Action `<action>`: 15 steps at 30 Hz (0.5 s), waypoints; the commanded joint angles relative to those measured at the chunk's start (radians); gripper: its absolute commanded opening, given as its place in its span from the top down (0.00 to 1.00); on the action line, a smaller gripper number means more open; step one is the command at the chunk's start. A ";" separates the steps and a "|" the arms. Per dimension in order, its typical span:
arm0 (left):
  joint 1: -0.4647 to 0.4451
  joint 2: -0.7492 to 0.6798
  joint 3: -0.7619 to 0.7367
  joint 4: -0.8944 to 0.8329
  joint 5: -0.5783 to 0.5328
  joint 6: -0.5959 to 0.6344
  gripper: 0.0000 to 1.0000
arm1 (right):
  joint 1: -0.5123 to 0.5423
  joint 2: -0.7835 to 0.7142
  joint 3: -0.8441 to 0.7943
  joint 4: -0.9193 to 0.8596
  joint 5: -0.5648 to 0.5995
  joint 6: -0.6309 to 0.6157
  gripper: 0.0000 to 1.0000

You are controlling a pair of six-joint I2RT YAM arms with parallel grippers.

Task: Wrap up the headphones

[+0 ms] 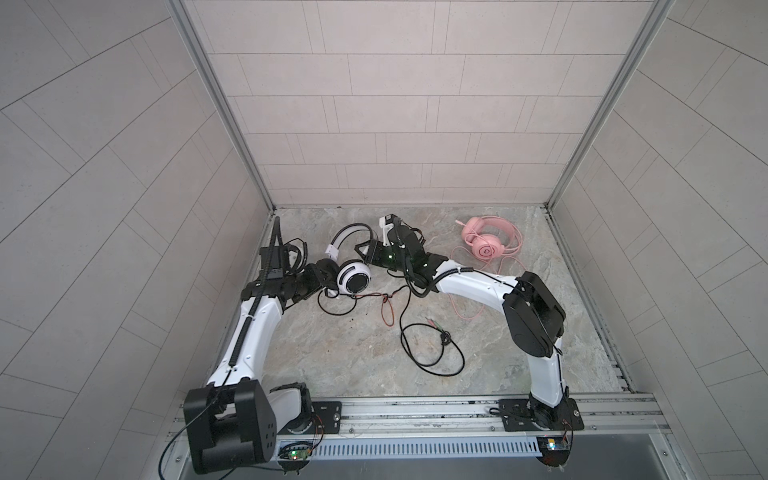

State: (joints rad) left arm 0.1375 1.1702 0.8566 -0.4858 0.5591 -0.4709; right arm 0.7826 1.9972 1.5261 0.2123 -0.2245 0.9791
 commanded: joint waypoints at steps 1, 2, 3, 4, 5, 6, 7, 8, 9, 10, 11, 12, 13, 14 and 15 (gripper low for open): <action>-0.002 -0.026 0.019 0.039 0.040 0.010 0.72 | -0.006 -0.035 -0.015 -0.017 0.001 -0.018 0.64; -0.002 -0.028 0.017 0.039 0.040 0.011 0.68 | -0.010 -0.039 -0.017 -0.020 -0.003 -0.026 0.64; -0.002 -0.026 0.016 0.042 0.045 0.009 0.63 | -0.014 -0.046 -0.023 -0.019 -0.012 -0.037 0.65; -0.001 -0.023 0.020 0.048 0.054 0.009 0.59 | -0.020 -0.052 -0.029 -0.019 -0.022 -0.051 0.66; -0.001 -0.026 0.021 0.051 0.063 0.009 0.56 | -0.027 -0.056 -0.033 -0.020 -0.033 -0.065 0.67; -0.001 -0.028 0.021 0.052 0.069 0.013 0.50 | -0.041 -0.058 -0.032 -0.024 -0.053 -0.081 0.67; -0.002 -0.034 0.018 0.052 0.065 0.019 0.43 | -0.058 -0.056 -0.028 -0.034 -0.077 -0.091 0.67; -0.002 -0.039 0.016 0.049 0.058 0.020 0.36 | -0.076 -0.053 -0.024 -0.044 -0.107 -0.095 0.67; -0.002 -0.043 0.013 0.048 0.054 0.018 0.32 | -0.099 -0.052 -0.021 -0.052 -0.149 -0.097 0.67; -0.002 -0.045 0.016 0.047 0.054 0.016 0.30 | -0.120 -0.053 -0.022 -0.056 -0.190 -0.103 0.67; -0.002 -0.049 0.018 0.048 0.056 0.015 0.29 | -0.136 -0.057 -0.025 -0.067 -0.217 -0.113 0.67; -0.001 -0.057 0.018 0.049 0.054 0.018 0.26 | -0.154 -0.066 -0.025 -0.092 -0.237 -0.137 0.67; -0.001 -0.066 0.018 0.049 0.047 0.022 0.26 | -0.167 -0.074 -0.017 -0.130 -0.255 -0.174 0.67; -0.001 -0.073 0.015 0.048 0.039 0.026 0.24 | -0.177 -0.081 -0.004 -0.180 -0.267 -0.210 0.67; -0.002 -0.076 0.012 0.049 0.038 0.026 0.24 | -0.186 -0.092 0.014 -0.239 -0.274 -0.260 0.67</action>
State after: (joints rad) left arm 0.1371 1.1233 0.8566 -0.4549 0.6010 -0.4618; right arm 0.6186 1.9892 1.5036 0.0620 -0.4107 0.8131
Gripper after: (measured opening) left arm 0.757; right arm 0.398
